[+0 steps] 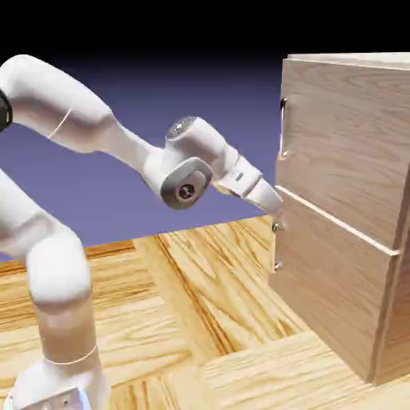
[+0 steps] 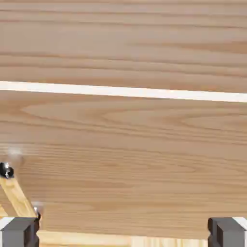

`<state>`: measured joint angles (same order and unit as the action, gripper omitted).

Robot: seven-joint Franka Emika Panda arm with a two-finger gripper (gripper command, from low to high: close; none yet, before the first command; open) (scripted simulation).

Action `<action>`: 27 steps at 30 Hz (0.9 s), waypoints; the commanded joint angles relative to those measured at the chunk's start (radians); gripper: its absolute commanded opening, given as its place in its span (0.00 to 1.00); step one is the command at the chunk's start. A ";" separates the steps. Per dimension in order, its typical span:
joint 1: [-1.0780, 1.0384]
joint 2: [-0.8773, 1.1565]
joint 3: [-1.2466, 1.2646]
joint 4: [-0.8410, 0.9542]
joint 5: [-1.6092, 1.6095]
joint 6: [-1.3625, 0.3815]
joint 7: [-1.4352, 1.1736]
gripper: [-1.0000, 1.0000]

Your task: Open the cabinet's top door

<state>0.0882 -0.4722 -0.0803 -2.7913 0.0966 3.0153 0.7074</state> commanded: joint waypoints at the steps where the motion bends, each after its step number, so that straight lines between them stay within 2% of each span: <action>1: 0.028 0.036 -0.030 0.007 0.036 -0.008 -0.012 0.50; 27: 0.763 0.979 -0.803 0.187 0.967 -0.217 -0.337 0.50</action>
<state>0.8510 0.5065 -0.8836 -2.6045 1.0640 2.7982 0.3705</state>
